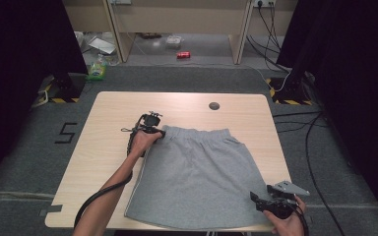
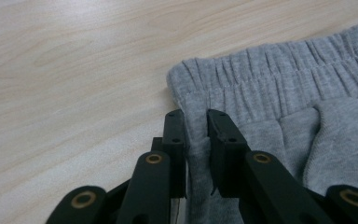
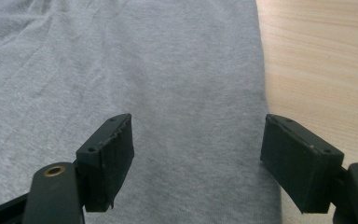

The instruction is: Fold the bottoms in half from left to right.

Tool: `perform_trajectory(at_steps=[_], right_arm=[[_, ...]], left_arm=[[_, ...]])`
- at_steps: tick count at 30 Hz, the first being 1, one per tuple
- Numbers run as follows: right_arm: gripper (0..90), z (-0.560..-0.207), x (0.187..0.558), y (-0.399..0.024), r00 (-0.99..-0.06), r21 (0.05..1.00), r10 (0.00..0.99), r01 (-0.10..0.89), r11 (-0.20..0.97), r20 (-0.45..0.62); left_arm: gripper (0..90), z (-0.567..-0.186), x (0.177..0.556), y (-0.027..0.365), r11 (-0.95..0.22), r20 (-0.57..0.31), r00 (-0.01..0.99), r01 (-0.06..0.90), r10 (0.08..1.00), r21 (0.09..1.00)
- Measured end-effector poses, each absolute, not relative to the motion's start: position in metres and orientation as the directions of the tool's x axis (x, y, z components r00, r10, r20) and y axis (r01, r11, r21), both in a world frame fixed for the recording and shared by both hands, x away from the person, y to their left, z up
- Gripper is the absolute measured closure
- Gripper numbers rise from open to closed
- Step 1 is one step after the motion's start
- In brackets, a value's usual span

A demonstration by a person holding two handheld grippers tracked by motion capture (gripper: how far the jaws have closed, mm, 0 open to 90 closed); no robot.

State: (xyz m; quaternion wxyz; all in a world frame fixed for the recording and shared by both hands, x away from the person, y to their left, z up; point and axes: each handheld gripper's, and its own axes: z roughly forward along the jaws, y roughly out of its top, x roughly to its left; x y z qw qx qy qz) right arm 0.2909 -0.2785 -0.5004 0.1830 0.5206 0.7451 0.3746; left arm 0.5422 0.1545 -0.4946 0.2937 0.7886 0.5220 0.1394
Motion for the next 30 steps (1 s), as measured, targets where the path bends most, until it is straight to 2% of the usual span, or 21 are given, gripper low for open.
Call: perform_trajectory(at_steps=[9, 15, 21, 25, 30], right_arm=[[25.9, -0.498, 0.291, -0.274, -0.4, 0.758, 0.911, 0.625, 0.189, 0.102], [26.2, -0.494, 0.29, -0.257, -0.435, 0.767, 0.896, 0.603, 0.219, 0.086], [26.6, -0.488, 0.289, -0.217, -0.534, 0.781, 0.843, 0.552, 0.291, 0.063], [26.7, -0.489, 0.292, -0.194, -0.577, 0.778, 0.811, 0.551, 0.3, 0.096], [29.5, -0.481, 0.298, -0.139, -0.672, 0.804, 0.736, 0.482, 0.349, 0.084]], left_arm=[[78.4, -0.494, 0.541, 0.153, -0.287, -0.076, 0.415, 0.739, 0.907, 0.61], [78.3, -0.494, 0.543, 0.153, -0.297, -0.071, 0.42, 0.741, 0.905, 0.603], [78.3, -0.494, 0.544, 0.153, -0.287, -0.081, 0.413, 0.748, 0.907, 0.598], [78.3, -0.494, 0.544, 0.153, -0.29, -0.076, 0.414, 0.747, 0.907, 0.599], [78.1, -0.494, 0.544, 0.153, -0.296, -0.07, 0.418, 0.743, 0.906, 0.601]])
